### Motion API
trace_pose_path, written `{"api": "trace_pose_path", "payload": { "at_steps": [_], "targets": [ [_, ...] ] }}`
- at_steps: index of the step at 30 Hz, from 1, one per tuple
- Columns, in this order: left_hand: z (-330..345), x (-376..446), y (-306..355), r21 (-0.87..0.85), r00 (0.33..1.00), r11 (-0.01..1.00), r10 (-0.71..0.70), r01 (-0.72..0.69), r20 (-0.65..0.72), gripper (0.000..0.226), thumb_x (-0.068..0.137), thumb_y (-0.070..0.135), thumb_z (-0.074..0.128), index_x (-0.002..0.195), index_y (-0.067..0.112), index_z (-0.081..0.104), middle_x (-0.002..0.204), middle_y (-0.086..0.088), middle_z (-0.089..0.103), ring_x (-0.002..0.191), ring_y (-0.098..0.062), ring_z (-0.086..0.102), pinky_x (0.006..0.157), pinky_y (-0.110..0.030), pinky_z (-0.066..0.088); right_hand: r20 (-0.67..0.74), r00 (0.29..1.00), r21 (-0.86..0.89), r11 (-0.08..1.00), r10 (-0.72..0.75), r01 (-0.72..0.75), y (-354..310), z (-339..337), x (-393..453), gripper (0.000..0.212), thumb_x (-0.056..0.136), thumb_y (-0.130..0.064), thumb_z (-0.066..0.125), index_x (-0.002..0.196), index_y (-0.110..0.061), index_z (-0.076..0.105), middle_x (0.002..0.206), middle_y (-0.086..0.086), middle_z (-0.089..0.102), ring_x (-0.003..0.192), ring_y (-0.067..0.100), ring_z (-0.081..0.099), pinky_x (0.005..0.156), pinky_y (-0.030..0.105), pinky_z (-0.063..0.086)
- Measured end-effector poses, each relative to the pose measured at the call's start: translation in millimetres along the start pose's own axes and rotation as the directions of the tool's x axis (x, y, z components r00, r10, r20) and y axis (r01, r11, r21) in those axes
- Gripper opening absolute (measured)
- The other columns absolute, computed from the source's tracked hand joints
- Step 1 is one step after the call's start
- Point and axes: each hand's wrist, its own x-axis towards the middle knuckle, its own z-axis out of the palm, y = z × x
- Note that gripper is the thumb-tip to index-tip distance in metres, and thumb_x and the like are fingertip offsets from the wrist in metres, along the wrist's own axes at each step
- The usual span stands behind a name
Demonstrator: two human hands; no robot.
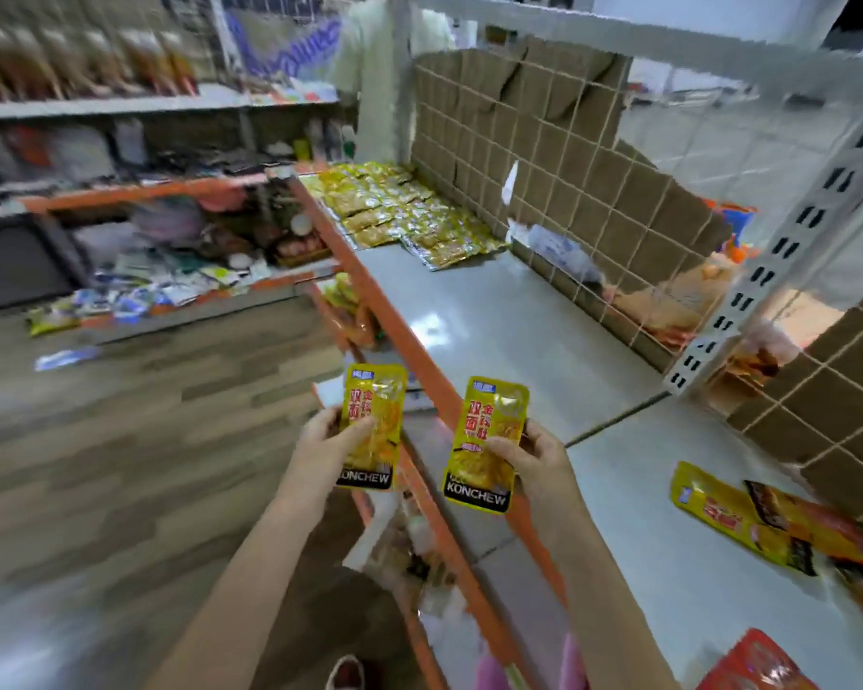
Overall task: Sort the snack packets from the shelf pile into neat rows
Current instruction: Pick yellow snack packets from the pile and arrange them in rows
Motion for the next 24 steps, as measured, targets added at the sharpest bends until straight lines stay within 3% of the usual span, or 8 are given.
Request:
{"api": "trace_pose_path", "payload": {
  "at_steps": [3, 7, 10, 13, 18, 24],
  "targets": [
    [-32, -1, 6, 0.004, 0.993, 1.0, 0.011, -0.01, -0.115, 0.009, 0.086, 0.012, 0.065, 0.095, 0.012, 0.066, 0.088, -0.01, 0.071, 0.076, -0.026, 0.066, 0.081, -0.044, 0.051, 0.092, 0.995, -0.002, 1.0, 0.024, -0.024, 1, 36, 7, 0.017, 0.085, 0.007, 0.058, 0.095, -0.004, 0.064, 0.08, 0.008, 0.069, 0.065, 0.014, 0.066, 0.059, 0.023, 0.055],
    [-65, 14, 17, -0.023, 0.979, 0.997, 0.068, -0.074, -0.19, 0.007, 0.089, 0.007, 0.059, 0.091, 0.013, 0.064, 0.07, 0.007, 0.071, 0.062, -0.008, 0.066, 0.065, -0.026, 0.051, 0.16, 0.987, -0.098, 0.995, 0.021, -0.005, 3, 76, 26, 0.018, 0.085, -0.002, 0.063, 0.096, -0.015, 0.066, 0.091, 0.006, 0.073, 0.083, 0.022, 0.069, 0.078, 0.036, 0.056],
    [-91, 33, 27, -0.031, 0.974, 0.996, 0.077, -0.086, -0.213, 0.01, 0.089, 0.006, 0.059, 0.088, 0.016, 0.062, 0.069, 0.008, 0.07, 0.057, -0.002, 0.065, 0.06, -0.023, 0.049, 0.174, 0.985, -0.119, 0.993, 0.017, 0.004, 3, 106, 44, 0.017, 0.085, -0.003, 0.063, 0.094, -0.016, 0.067, 0.085, 0.001, 0.074, 0.085, 0.022, 0.07, 0.079, 0.036, 0.056],
    [-119, 57, 41, -0.004, 0.973, 0.996, 0.086, -0.089, -0.215, 0.009, 0.089, 0.007, 0.059, 0.089, 0.015, 0.062, 0.08, 0.0, 0.069, 0.062, -0.007, 0.065, 0.06, -0.022, 0.05, 0.171, 0.985, -0.082, 0.997, 0.013, 0.001, 3, 144, 64, 0.016, 0.087, -0.001, 0.06, 0.091, -0.014, 0.066, 0.081, 0.001, 0.073, 0.077, 0.019, 0.069, 0.071, 0.028, 0.056],
    [-164, 104, 69, 0.01, 0.976, 0.995, 0.098, -0.098, -0.192, 0.005, 0.091, 0.01, 0.058, 0.09, 0.014, 0.061, 0.084, -0.002, 0.068, 0.069, -0.012, 0.064, 0.061, -0.02, 0.05, 0.146, 0.989, -0.022, 1.0, 0.004, -0.001, 4, 213, 102, 0.016, 0.088, 0.0, 0.058, 0.086, -0.014, 0.065, 0.074, -0.001, 0.073, 0.065, 0.012, 0.068, 0.064, 0.027, 0.055],
    [-199, 161, 87, 0.057, 0.987, 0.993, 0.11, -0.104, -0.121, 0.012, 0.091, 0.003, 0.055, 0.084, 0.012, 0.059, 0.074, 0.0, 0.063, 0.051, 0.002, 0.06, 0.05, -0.011, 0.046, 0.081, 0.996, -0.003, 1.0, 0.022, -0.022, 4, 267, 139, 0.011, 0.088, -0.005, 0.059, 0.096, -0.01, 0.066, 0.093, 0.011, 0.071, 0.084, 0.026, 0.066, 0.082, 0.04, 0.052]
  ]
}}
